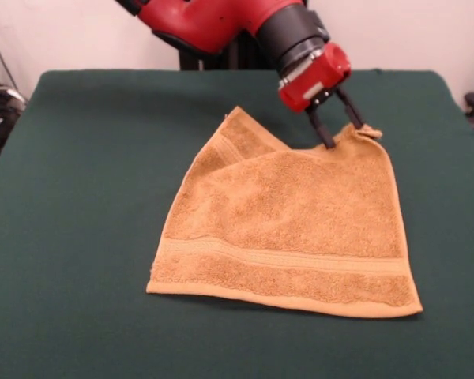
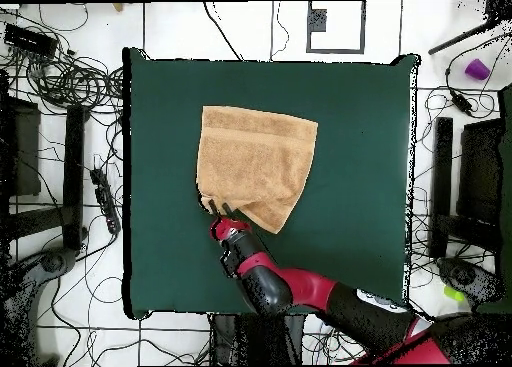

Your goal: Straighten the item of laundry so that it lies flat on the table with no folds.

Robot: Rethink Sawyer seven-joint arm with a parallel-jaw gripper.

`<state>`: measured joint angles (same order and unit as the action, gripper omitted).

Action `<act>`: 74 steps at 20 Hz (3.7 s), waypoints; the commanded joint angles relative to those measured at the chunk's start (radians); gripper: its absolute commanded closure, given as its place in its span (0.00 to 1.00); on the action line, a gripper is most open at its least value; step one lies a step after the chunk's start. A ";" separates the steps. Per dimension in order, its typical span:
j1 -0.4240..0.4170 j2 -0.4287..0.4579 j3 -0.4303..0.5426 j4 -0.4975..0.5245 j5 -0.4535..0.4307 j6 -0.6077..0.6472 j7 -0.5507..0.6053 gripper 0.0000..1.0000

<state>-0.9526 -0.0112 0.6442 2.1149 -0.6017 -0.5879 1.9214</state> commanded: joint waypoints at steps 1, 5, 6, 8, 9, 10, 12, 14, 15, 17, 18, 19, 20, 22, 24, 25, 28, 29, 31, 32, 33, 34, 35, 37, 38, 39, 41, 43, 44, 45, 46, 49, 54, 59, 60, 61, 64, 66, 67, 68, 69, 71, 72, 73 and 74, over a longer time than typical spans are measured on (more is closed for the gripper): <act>0.001 0.055 0.049 -0.011 0.013 0.033 0.238 0.00; -0.148 -0.203 0.263 0.253 0.229 0.177 0.306 0.00; -0.184 -0.270 0.340 0.300 0.303 0.231 0.334 0.00; -0.239 -0.373 0.463 0.356 0.413 0.312 0.359 0.00; -0.266 -0.396 0.518 0.372 0.454 0.344 0.368 0.00; -0.284 -0.421 0.555 0.382 0.488 0.363 0.371 0.00; -0.333 -0.503 0.626 0.378 0.566 0.461 0.363 0.00; -0.381 -0.566 0.662 0.350 0.615 0.578 0.317 0.00; -0.398 -0.586 0.656 0.327 0.620 0.629 0.277 0.00; -0.369 -0.673 0.521 0.252 0.580 0.698 0.127 0.00; -0.323 -0.687 0.395 0.188 0.533 0.711 0.037 0.00; -0.272 -0.660 0.287 0.119 0.488 0.695 -0.010 0.00; -0.209 -0.625 0.179 0.049 0.444 0.667 -0.041 0.00; -0.124 -0.541 0.055 -0.055 0.374 0.626 -0.047 0.00; -0.015 -0.498 -0.059 -0.140 0.359 0.586 0.001 0.00; 0.058 -0.484 -0.131 -0.196 0.357 0.572 0.019 0.00; 0.202 -0.446 -0.282 -0.295 0.375 0.536 0.069 0.00; 0.216 -0.427 -0.293 -0.306 0.383 0.520 0.086 0.00; 0.241 -0.402 -0.314 -0.308 0.382 0.476 0.105 0.00; 0.249 -0.394 -0.321 -0.305 0.378 0.452 0.115 0.00; 0.256 -0.386 -0.328 -0.301 0.374 0.428 0.125 0.00; 0.243 -0.379 -0.312 -0.298 0.370 0.429 0.128 0.00; 0.241 -0.382 -0.307 -0.290 0.368 0.428 0.133 0.00; 0.242 -0.379 -0.304 -0.277 0.366 0.407 0.144 0.00; 0.243 -0.377 -0.305 -0.274 0.361 0.391 0.146 0.00; 0.241 -0.371 -0.308 -0.271 0.343 0.370 0.139 0.00; 0.205 -0.339 -0.287 -0.267 0.277 0.339 0.109 0.00; 0.181 -0.302 -0.282 -0.273 0.213 0.326 0.081 0.00; 0.176 -0.286 -0.288 -0.283 0.181 0.315 0.068 0.00; 0.171 -0.273 -0.297 -0.285 0.148 0.295 0.062 0.00; 0.167 -0.265 -0.304 -0.286 0.117 0.290 0.054 0.00; 0.125 -0.285 -0.282 -0.226 0.036 0.264 0.079 0.00; 0.031 -0.325 -0.200 -0.100 -0.067 0.277 0.128 0.00; 0.130 -0.188 -0.325 -0.128 -0.104 0.002 0.135 0.00; 0.133 -0.170 -0.339 -0.131 -0.114 -0.025 0.129 0.00; 0.131 -0.155 -0.354 -0.142 -0.134 -0.039 0.116 0.00; 0.040 -0.166 -0.314 -0.195 -0.294 0.114 0.101 0.00; -0.047 -0.187 -0.238 -0.198 -0.410 0.230 0.125 0.00; -0.047 -0.202 -0.234 -0.206 -0.409 0.246 0.125 0.00; -0.046 -0.218 -0.229 -0.214 -0.409 0.262 0.125 0.00; -0.051 -0.219 -0.204 -0.232 -0.406 0.279 0.138 0.00; -0.043 -0.212 -0.150 -0.273 -0.374 0.289 0.172 0.00; -0.022 -0.218 -0.143 -0.299 -0.338 0.286 0.175 0.00; -0.004 -0.216 -0.132 -0.332 -0.309 0.281 0.180 0.00; 0.016 -0.220 -0.130 -0.360 -0.271 0.284 0.179 0.00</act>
<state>-1.0164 -0.2448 0.4006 1.9622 -0.9466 -0.5216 1.9576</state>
